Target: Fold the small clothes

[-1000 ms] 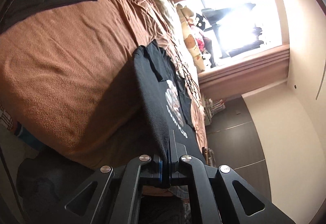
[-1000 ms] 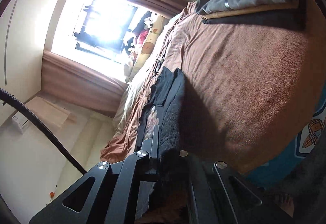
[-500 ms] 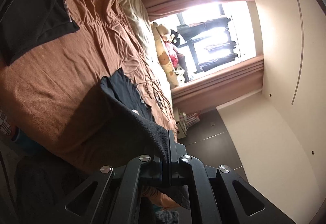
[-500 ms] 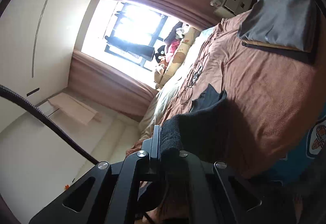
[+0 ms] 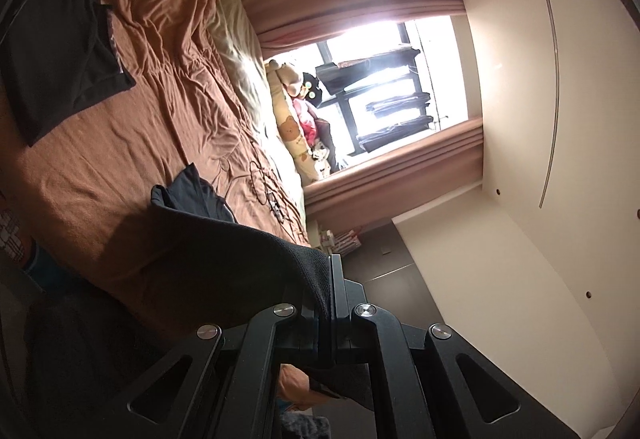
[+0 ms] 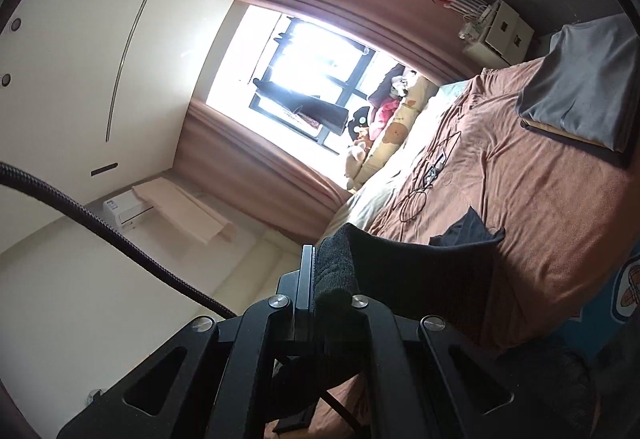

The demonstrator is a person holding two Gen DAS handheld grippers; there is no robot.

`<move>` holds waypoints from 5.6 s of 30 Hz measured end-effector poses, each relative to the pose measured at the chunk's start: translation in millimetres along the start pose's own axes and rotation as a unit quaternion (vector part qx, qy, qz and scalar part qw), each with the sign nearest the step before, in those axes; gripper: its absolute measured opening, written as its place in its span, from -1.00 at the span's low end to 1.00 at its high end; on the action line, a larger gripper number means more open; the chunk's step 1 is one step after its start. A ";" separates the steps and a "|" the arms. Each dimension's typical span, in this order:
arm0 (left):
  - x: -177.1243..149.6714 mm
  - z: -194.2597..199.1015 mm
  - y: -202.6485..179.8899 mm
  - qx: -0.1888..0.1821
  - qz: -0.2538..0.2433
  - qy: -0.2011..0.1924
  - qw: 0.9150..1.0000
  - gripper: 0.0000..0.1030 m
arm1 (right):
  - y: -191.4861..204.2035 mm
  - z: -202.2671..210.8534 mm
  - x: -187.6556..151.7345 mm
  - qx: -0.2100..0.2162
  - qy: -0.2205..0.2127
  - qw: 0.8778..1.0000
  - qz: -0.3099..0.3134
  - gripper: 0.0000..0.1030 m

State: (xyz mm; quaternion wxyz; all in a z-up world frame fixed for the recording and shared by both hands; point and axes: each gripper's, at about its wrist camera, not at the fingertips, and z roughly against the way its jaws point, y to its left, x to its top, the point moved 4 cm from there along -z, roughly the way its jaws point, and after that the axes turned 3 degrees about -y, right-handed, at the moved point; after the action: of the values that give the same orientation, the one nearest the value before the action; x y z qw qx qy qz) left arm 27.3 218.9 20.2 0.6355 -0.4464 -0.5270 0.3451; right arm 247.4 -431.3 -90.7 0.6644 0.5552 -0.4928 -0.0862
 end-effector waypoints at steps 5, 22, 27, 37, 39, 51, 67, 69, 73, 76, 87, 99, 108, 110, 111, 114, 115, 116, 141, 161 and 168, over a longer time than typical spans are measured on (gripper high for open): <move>7.9 -13.5 4.8 0.007 0.007 0.002 1.000 -0.95 | -8.8 -25.6 6.0 -0.010 0.008 1.000 0.001 -1.00; 76.2 -155.2 32.8 0.083 0.016 0.003 0.996 -0.95 | -65.2 -195.2 50.9 -0.046 0.042 0.998 -0.030 -1.00; 90.4 -194.1 57.0 0.108 0.030 0.009 0.994 -0.95 | -82.6 -229.6 55.9 -0.070 0.050 0.995 -0.054 -1.00; 107.6 -266.0 124.6 0.169 0.059 0.029 0.983 -0.95 | -135.8 -301.1 48.5 -0.135 0.067 0.983 -0.105 -1.00; 110.2 -278.3 138.7 0.180 0.066 0.034 0.981 -0.95 | -143.8 -315.3 46.7 -0.145 0.071 0.981 -0.111 -1.00; 122.0 -354.0 198.7 0.226 0.084 0.064 0.968 -0.95 | -185.7 -372.2 44.7 -0.192 0.075 0.968 -0.142 -1.00; 123.6 -425.4 273.0 0.289 0.098 0.087 0.948 -0.95 | -225.8 -403.2 31.4 -0.248 0.091 0.950 -0.166 -0.99; 121.9 -429.9 282.1 0.298 0.102 0.091 0.945 -0.95 | -228.2 -403.2 28.7 -0.253 0.094 0.947 -0.175 -0.99; 117.5 -435.9 296.9 0.321 0.112 0.104 0.935 -0.94 | -224.9 -402.6 28.5 -0.261 0.115 0.942 -0.178 -0.93; 115.9 -436.9 297.5 0.320 0.112 0.118 0.933 -0.52 | -209.2 -397.4 34.3 -0.252 0.126 0.946 -0.162 -0.91; 129.7 -413.4 247.5 0.334 0.006 0.132 0.933 0.34 | -139.2 -364.6 51.3 -0.239 0.181 0.953 -0.031 0.68; 107.3 -397.3 236.1 0.387 -0.151 0.217 0.883 0.34 | -83.9 -368.7 62.3 -0.299 0.280 0.898 0.164 0.68; 72.1 -411.8 265.2 0.434 -0.202 0.311 0.821 0.34 | -79.4 -399.8 34.8 -0.357 0.333 0.833 0.259 0.68; 69.0 -415.8 271.1 0.445 -0.212 0.320 0.809 0.34 | -86.4 -404.2 27.2 -0.367 0.345 0.821 0.269 0.68; 68.0 -418.0 273.7 0.449 -0.217 0.323 0.805 0.34 | -90.9 -407.4 24.2 -0.371 0.349 0.817 0.270 0.68; 65.8 -427.0 281.7 0.461 -0.230 0.331 0.790 0.34 | -105.7 -418.6 18.6 -0.386 0.357 0.804 0.279 0.68; 64.8 -429.9 284.3 0.464 -0.233 0.333 0.787 0.34 | -111.3 -425.5 16.7 -0.391 0.358 0.799 0.284 0.68; 65.5 -433.7 286.7 0.467 -0.237 0.333 0.784 0.34 | -114.5 -429.4 15.4 -0.396 0.360 0.795 0.287 0.68; 120.4 -510.3 302.6 0.444 -0.219 0.239 0.835 -0.36 | -186.5 -517.0 26.4 -0.362 0.339 0.827 0.265 -0.37; 137.7 -490.5 253.0 0.406 -0.242 0.190 0.861 -0.95 | -144.1 -482.9 58.4 -0.325 0.271 0.865 0.268 -0.97; 150.9 -482.9 218.2 0.390 -0.251 0.163 0.871 -0.95 | -116.4 -466.4 68.2 -0.315 0.241 0.875 0.278 -0.97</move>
State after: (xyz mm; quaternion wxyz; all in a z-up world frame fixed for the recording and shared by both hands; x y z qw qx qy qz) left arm 537.6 336.9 -150.6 0.9000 -0.0649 -0.3329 0.2736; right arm 681.9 -214.9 -100.7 0.8990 0.1602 -0.3981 0.0874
